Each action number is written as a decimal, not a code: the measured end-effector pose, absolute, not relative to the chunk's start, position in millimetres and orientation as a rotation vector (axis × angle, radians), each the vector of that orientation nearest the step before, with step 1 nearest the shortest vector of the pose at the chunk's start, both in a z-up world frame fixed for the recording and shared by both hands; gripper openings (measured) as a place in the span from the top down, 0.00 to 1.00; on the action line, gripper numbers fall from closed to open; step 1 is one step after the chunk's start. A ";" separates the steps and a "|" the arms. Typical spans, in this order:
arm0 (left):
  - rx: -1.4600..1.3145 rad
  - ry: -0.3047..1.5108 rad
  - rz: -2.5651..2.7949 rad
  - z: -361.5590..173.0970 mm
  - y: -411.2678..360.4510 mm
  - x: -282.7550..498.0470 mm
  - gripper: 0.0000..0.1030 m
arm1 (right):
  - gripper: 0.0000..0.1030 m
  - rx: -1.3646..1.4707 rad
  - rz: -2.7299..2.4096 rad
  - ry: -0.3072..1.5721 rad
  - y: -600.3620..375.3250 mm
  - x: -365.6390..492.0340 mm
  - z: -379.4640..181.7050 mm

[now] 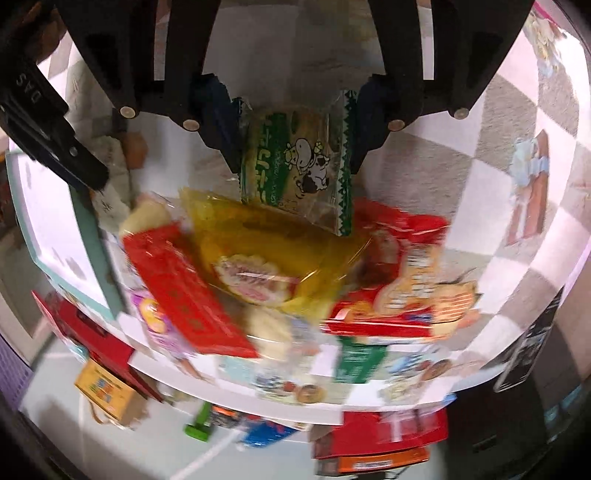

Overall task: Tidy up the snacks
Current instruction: 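Grasp the green-striped cake packet with the left tool while the right tool grasps the white cookie packet, then lift both held packets and carry them over the white tray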

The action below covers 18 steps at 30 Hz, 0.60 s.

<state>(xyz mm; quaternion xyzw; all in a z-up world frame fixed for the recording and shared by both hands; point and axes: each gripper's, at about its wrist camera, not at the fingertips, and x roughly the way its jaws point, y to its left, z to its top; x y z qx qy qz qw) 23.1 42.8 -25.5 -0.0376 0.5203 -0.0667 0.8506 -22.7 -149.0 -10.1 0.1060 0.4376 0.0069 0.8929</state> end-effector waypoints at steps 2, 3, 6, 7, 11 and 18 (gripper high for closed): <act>-0.096 1.097 -0.127 -26.1 48.5 24.3 0.46 | 0.54 0.222 0.035 0.903 -146.4 -23.1 -9.1; -0.099 1.097 -0.125 -26.1 50.1 24.8 0.46 | 0.54 0.222 0.043 0.899 -145.4 -23.3 -8.0; -0.092 1.098 -0.123 -25.5 50.9 24.6 0.46 | 0.53 0.192 -0.002 0.870 -143.8 -23.8 -2.8; -0.090 1.098 -0.122 -25.3 50.8 24.2 0.46 | 0.53 0.174 -0.020 0.866 -143.2 -23.6 -1.6; -0.094 1.099 -0.124 -25.6 50.9 23.8 0.46 | 0.47 0.157 -0.048 0.876 -143.0 -17.8 -4.1; -0.102 1.100 -0.130 -25.3 52.7 24.2 0.46 | 0.34 0.124 -0.065 0.902 -134.4 -10.8 -11.4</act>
